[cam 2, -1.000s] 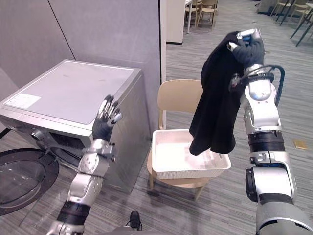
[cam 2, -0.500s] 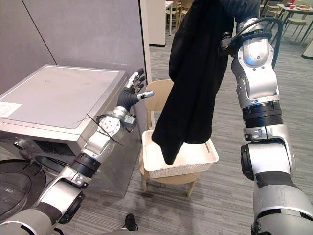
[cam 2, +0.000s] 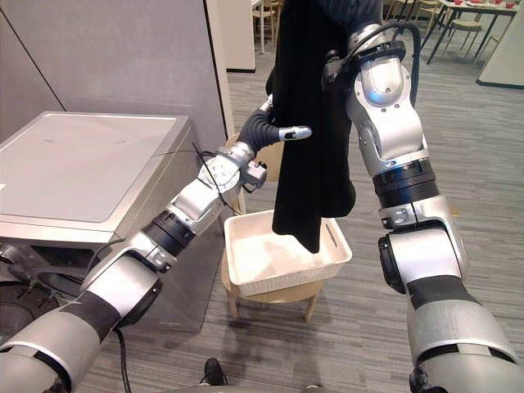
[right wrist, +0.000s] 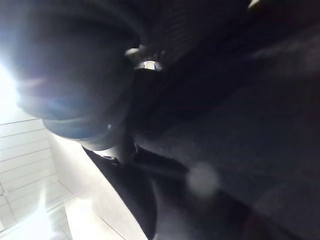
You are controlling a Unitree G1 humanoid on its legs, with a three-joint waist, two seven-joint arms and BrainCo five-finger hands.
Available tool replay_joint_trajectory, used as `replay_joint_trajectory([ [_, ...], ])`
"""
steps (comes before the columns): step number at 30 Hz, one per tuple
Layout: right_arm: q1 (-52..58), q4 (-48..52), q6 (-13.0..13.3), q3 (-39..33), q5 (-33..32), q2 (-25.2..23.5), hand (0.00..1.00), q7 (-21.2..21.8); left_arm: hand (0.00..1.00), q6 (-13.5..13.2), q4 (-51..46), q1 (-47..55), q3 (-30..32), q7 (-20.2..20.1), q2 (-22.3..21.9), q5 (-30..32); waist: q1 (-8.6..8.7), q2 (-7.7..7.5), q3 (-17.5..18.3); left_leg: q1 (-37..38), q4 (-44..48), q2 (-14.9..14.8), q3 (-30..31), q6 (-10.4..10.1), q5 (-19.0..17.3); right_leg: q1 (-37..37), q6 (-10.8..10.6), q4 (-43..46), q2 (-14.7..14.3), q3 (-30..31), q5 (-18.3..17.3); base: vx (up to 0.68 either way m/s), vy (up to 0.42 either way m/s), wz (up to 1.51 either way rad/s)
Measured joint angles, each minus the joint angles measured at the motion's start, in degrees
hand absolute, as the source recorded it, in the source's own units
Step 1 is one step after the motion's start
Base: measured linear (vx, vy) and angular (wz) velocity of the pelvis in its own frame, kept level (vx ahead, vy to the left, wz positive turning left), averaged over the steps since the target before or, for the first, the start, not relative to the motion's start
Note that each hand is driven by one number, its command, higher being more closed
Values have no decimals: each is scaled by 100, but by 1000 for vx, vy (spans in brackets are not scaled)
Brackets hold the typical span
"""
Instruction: Pick up the laundry basket with both hands and put the clothes into the washing machine.
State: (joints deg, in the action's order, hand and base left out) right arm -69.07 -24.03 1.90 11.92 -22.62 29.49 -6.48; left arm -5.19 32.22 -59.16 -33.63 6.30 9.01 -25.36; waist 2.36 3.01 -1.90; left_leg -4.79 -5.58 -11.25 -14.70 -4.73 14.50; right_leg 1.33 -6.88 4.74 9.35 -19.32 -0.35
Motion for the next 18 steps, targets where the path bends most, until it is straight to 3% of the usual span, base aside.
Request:
replay_joint_trajectory([
  [6,-207,-177,-1,204,-3,-101,100,2,0,0,173,-326,-502,-125,-404,-98,21,1,0,3,1,18,-129,-1,0,-167,-23,142,65,142,-36,-6,-5,-11],
  [18,-228,-289,0,248,-141,-161,100,9,0,2,826,-495,-973,-285,-1120,-94,261,14,-8,4,0,28,-463,-8,-7,-458,-94,218,122,487,-75,-15,-6,-14],
])
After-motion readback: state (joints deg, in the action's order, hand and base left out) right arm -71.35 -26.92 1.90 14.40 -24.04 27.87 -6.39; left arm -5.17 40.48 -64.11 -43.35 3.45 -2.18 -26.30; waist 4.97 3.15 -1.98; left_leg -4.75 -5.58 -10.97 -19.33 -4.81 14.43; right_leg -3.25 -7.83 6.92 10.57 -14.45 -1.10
